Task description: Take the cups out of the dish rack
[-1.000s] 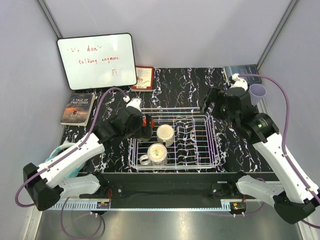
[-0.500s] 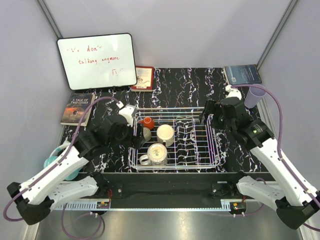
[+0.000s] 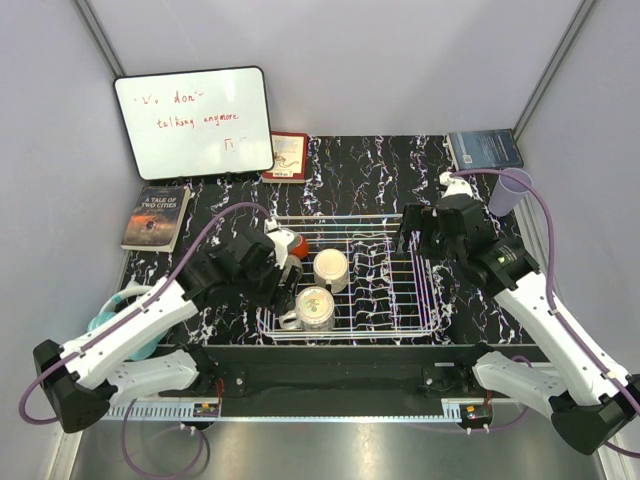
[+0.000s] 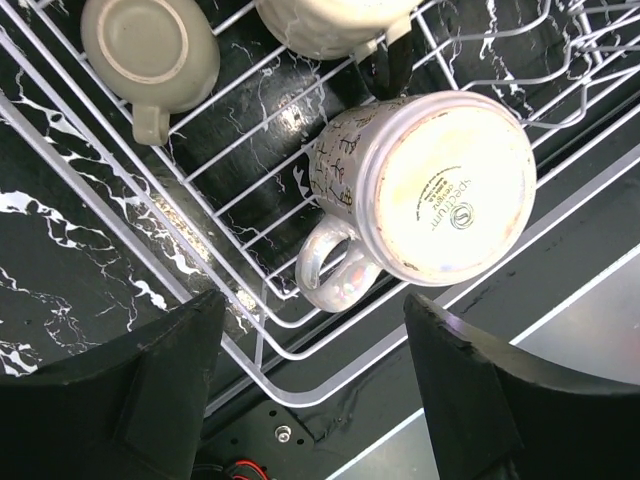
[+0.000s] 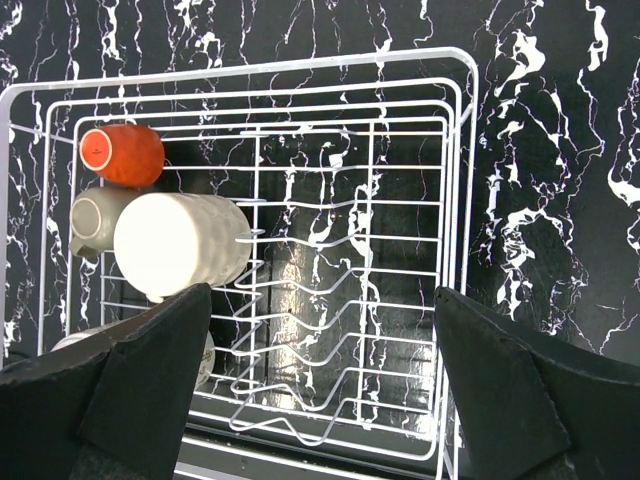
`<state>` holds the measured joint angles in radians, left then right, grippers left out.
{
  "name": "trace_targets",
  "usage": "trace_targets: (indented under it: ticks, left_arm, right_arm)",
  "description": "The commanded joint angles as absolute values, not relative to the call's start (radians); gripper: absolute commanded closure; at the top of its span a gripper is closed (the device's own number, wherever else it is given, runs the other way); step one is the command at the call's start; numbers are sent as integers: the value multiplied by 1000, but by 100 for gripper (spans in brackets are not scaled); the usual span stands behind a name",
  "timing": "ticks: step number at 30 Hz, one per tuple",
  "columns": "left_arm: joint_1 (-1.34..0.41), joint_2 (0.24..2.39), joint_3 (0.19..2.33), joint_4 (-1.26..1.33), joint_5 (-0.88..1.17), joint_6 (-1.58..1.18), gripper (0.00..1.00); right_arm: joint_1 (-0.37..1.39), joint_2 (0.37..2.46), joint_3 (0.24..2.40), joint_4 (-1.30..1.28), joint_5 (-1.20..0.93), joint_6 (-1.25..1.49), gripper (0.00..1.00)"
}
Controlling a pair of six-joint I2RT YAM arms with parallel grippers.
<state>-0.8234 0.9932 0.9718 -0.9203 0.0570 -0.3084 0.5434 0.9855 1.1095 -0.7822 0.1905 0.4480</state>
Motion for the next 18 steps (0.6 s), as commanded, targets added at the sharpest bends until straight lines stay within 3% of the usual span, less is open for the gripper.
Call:
trace_targets:
  ticks: [1,7,18]
  left_arm:
    - [-845,1052,1017,-893,118,-308,21]
    - [-907,1118,1034,-939,133,-293,17]
    - [-922,1183,1019,-959,141,-244,20]
  right_arm:
    - [549,991,1098,-744,163,422,0]
    - [551,982,1085,-742,176,396,0]
    - [552,980,1055,-729,176,385,0]
